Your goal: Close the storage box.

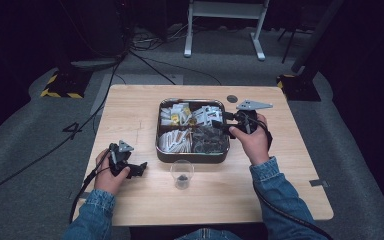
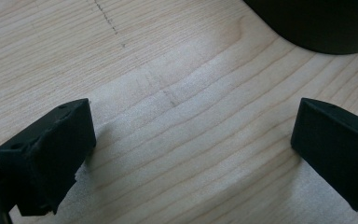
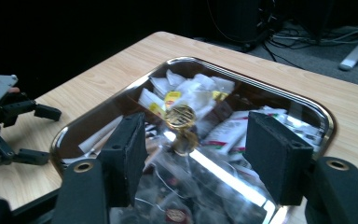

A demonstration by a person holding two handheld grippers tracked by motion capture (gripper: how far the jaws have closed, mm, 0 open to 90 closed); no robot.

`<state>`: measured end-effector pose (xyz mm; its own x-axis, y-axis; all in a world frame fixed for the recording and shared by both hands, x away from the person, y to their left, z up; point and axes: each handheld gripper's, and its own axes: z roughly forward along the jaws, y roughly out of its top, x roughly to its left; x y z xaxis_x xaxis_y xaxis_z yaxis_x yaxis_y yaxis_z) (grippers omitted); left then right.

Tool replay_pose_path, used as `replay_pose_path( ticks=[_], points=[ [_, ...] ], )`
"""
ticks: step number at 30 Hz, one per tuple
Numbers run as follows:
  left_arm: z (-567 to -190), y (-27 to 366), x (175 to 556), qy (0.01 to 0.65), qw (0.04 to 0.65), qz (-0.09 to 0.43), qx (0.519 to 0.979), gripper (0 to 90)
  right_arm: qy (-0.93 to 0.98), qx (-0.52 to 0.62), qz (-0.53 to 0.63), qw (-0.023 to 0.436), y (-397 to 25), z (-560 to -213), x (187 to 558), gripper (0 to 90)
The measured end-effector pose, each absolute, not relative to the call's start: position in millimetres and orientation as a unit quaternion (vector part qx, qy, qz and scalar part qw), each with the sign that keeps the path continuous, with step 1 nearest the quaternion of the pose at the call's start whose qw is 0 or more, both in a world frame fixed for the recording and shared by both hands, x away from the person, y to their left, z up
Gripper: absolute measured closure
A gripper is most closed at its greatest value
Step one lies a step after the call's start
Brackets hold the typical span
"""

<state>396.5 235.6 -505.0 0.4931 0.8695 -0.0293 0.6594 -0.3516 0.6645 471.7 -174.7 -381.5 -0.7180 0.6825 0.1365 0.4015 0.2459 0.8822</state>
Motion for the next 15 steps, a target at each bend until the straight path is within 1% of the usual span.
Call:
replay_pose_path(
  ticks=[6, 9, 15],
  points=[
    [-505, 238, 391, 0.483, 0.312, 0.172, 0.800, 0.5, 0.786, 0.332, 0.498, 0.151, -183, -373, 471, 38.2],
    [-505, 241, 387, 0.487, 0.311, 0.170, 0.798, 0.5, 0.797, 0.333, 0.475, 0.171, -194, -377, 468, 38.2],
    [-505, 241, 383, 0.493, 0.309, 0.175, 0.794, 0.5, 0.795, 0.352, 0.463, 0.175, -219, -381, 464, 37.5]
  ],
)
